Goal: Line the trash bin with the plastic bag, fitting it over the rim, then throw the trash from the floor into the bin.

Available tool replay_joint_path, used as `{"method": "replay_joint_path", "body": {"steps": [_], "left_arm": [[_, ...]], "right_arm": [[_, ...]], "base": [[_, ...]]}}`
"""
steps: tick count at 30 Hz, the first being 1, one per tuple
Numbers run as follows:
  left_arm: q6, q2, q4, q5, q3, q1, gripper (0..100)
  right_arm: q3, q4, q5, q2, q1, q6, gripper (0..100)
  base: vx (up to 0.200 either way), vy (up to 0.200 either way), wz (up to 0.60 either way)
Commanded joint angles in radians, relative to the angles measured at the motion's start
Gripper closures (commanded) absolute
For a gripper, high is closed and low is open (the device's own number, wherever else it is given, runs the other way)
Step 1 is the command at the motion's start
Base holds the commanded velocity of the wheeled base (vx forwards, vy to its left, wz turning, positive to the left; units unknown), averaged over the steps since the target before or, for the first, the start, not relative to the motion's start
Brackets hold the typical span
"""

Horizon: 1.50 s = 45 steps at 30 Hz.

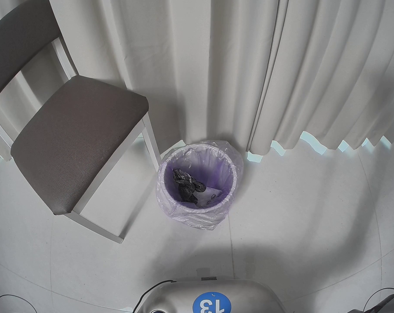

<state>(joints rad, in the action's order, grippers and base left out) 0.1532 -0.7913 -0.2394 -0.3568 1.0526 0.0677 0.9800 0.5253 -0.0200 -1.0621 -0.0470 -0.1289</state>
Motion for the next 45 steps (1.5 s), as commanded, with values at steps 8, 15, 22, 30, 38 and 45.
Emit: {"method": "replay_joint_path", "body": {"steps": [8,15,22,30,38,45], "left_arm": [[-0.001,0.300,-0.225,-0.011,0.030,-0.081,0],[-0.007,0.412,-0.321,-0.010,-0.014,-0.083,0],[-0.049,0.546,-0.413,-0.011,-0.080,-0.086,0],[-0.075,0.722,-0.449,-0.011,-0.209,-0.071,0],[-0.146,0.791,-0.451,-0.011,-0.282,-0.066,0],[-0.198,0.791,-0.377,0.035,-0.425,-0.066,0]], "right_arm": [[-0.199,-0.163,-0.008,0.407,-0.001,0.003,0],[-0.210,-0.327,0.003,0.571,0.001,0.005,0],[-0.221,-0.458,0.003,0.734,0.006,0.006,0],[-0.264,-0.627,-0.001,0.929,0.042,0.011,0],[-0.250,-0.668,0.003,0.987,0.052,0.008,0],[-0.262,-0.666,0.005,0.996,0.072,0.011,0]], "base": [[0.000,0.000,0.00],[0.000,0.000,0.00],[0.000,0.000,0.00],[0.000,0.000,0.00],[0.000,0.000,0.00],[0.000,0.000,0.00]]}}
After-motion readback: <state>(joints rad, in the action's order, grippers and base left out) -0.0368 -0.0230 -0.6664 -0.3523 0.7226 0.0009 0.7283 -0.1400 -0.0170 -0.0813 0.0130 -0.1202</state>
